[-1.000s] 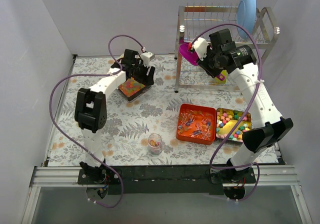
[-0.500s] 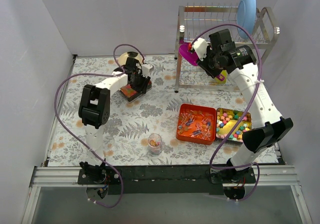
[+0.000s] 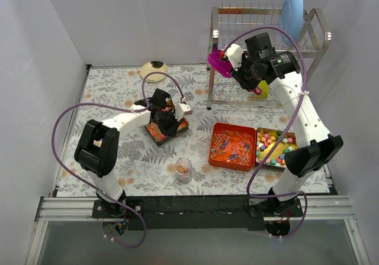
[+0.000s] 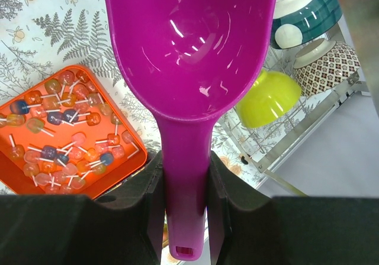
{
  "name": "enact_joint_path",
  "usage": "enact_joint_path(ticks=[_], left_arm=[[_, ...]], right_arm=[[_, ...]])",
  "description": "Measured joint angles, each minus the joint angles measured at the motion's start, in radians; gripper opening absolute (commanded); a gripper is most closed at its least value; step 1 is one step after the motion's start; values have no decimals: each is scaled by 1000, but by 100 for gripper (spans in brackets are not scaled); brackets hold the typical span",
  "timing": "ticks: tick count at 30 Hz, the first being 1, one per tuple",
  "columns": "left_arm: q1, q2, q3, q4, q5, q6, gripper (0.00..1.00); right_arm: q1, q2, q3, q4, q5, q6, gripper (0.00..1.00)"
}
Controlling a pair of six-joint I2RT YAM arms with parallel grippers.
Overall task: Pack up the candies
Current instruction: Move the storage box to the center of the board.
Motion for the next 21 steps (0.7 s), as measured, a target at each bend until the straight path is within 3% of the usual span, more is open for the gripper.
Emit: enact_joint_path(ticks=[8, 17, 19, 21], left_arm=[[-154, -125, -126, -70, 45, 171, 1], [-175, -144, -159, -21, 50, 294, 1], [-175, -135, -151, -8, 50, 301, 2], [-175, -126, -141, 2, 48, 302, 12]], right_arm=[[0, 0, 0, 0, -6, 1, 1], [0, 0, -3, 0, -7, 1, 1], [0, -1, -3, 0, -7, 1, 1], [0, -2, -7, 0, -7, 1, 1]])
